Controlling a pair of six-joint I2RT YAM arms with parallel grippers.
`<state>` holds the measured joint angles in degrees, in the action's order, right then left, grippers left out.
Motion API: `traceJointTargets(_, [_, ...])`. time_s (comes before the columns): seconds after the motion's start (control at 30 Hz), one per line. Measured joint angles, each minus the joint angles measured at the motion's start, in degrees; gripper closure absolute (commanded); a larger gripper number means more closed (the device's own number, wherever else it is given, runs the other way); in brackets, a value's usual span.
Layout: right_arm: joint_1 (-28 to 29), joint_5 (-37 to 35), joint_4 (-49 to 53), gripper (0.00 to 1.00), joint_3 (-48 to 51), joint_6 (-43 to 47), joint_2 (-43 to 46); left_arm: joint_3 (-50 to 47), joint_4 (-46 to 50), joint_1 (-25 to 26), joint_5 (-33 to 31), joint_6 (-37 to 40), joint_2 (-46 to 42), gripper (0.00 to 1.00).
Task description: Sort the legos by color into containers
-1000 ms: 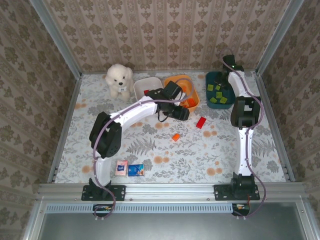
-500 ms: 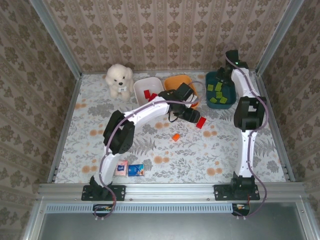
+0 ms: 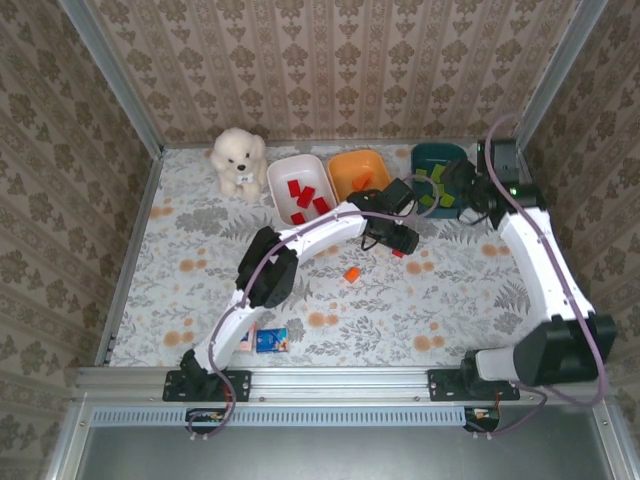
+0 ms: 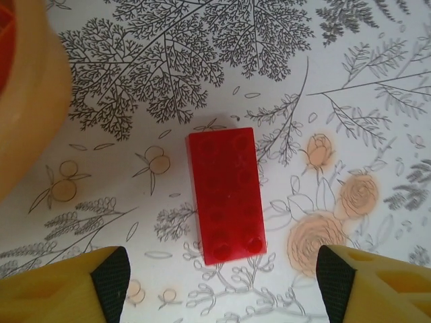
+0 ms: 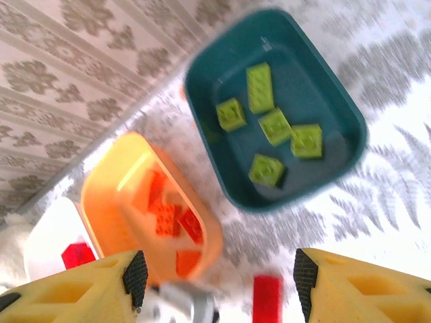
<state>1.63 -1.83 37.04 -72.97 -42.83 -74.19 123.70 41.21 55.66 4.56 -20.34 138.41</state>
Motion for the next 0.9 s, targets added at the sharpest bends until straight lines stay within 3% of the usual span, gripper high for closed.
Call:
traceJointTargets(0.2, [1.3,-0.1,8.6,0.35,4.0,-4.3,14.0,4.1,0.6,1.4,-4.2,-1.6,4.5,0.18])
traceJointTargets(0.3, [1.3,0.1,12.5,0.35,2.6,-4.5,19.8,7.0,0.8,1.4,-5.2,-2.2,7.1,0.23])
traceJointTargets(0.43, [1.3,0.5,17.0,0.35,-0.4,-4.5,23.4,8.9,0.8,1.3,-6.2,-3.0,9.2,0.33])
traceJointTargets(0.57, [1.3,0.5,19.7,0.34,-1.5,-4.0,24.3,10.0,0.9,1.3,-7.0,-3.5,9.8,0.57])
traceJointTargets(0.7, [1.3,0.6,21.3,0.34,-1.5,-3.8,24.2,10.1,1.0,1.4,-7.0,-3.3,10.0,0.71])
traceJointTargets(0.9, [1.3,0.8,21.5,0.34,-1.5,-3.8,24.1,10.3,1.1,1.4,-7.4,-3.1,10.0,0.76])
